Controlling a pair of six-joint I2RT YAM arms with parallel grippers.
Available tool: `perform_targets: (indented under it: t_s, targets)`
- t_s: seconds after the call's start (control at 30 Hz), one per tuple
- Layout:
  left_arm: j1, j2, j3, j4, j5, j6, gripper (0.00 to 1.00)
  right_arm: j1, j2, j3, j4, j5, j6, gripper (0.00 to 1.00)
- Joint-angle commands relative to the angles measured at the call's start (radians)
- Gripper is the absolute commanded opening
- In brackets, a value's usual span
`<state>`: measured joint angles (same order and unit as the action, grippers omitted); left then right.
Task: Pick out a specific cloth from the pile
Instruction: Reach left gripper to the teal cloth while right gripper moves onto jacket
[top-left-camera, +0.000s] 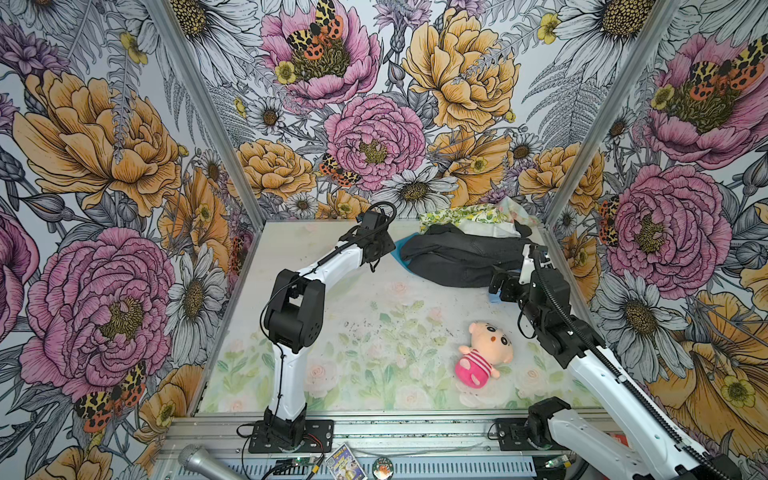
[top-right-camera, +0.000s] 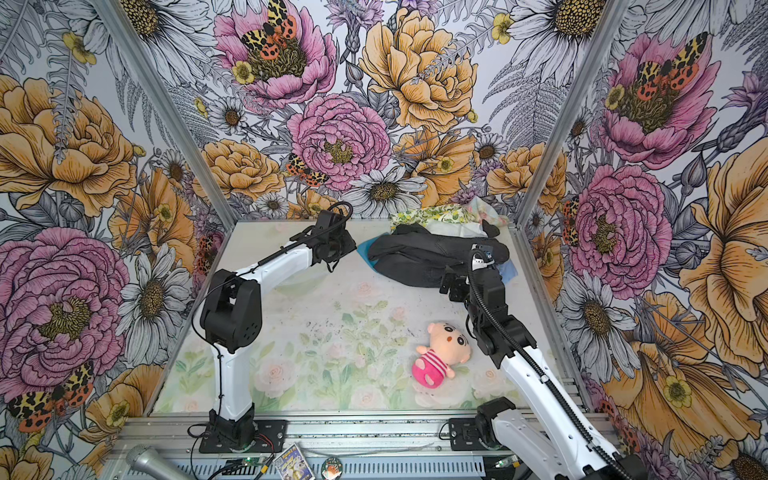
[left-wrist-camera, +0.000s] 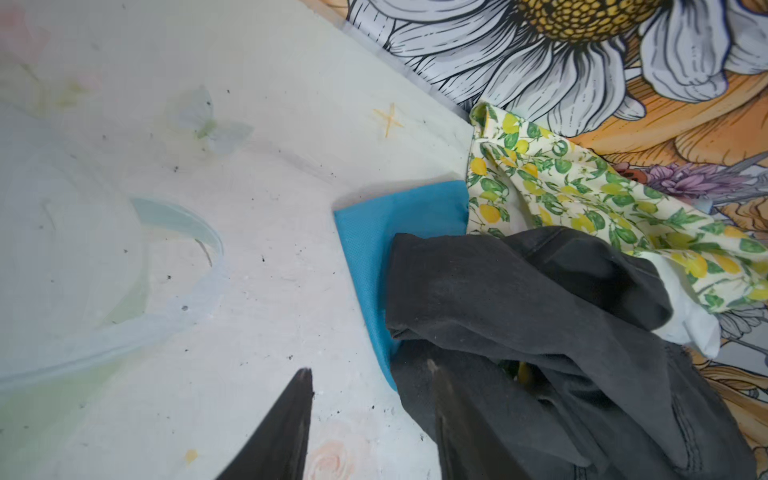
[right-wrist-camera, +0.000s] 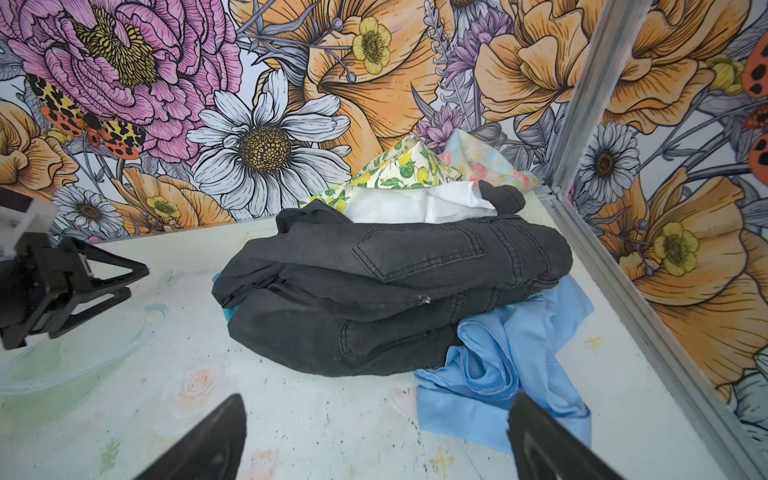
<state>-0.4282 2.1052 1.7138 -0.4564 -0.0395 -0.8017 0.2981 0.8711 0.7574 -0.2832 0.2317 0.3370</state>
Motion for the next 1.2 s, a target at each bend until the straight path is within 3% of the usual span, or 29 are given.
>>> perform_targets:
  t_s: [0.0,0.4,0.73,1.0,1.17]
  targets:
    - [-0.006,0.058,0.083,-0.036,0.043,-0.091,0.49,0.008,-0.020,0.003,-0.045,-0.047,0.028,0.98]
    - [-0.009,0.247,0.270,-0.065,0.050,-0.140,0.49,0.007,-0.016,-0.004,-0.063,-0.058,0.010,0.98]
    - [-0.004,0.317,0.322,-0.065,0.041,-0.156,0.50,0.008,-0.005,0.000,-0.065,-0.069,-0.007,0.98]
    - [0.003,0.353,0.345,-0.063,0.045,-0.168,0.50,0.022,0.103,0.041,-0.064,-0.347,-0.046,0.98]
    - [0.008,0.371,0.364,-0.062,0.050,-0.173,0.50,0.076,0.184,0.069,-0.066,-0.428,-0.085,0.98]
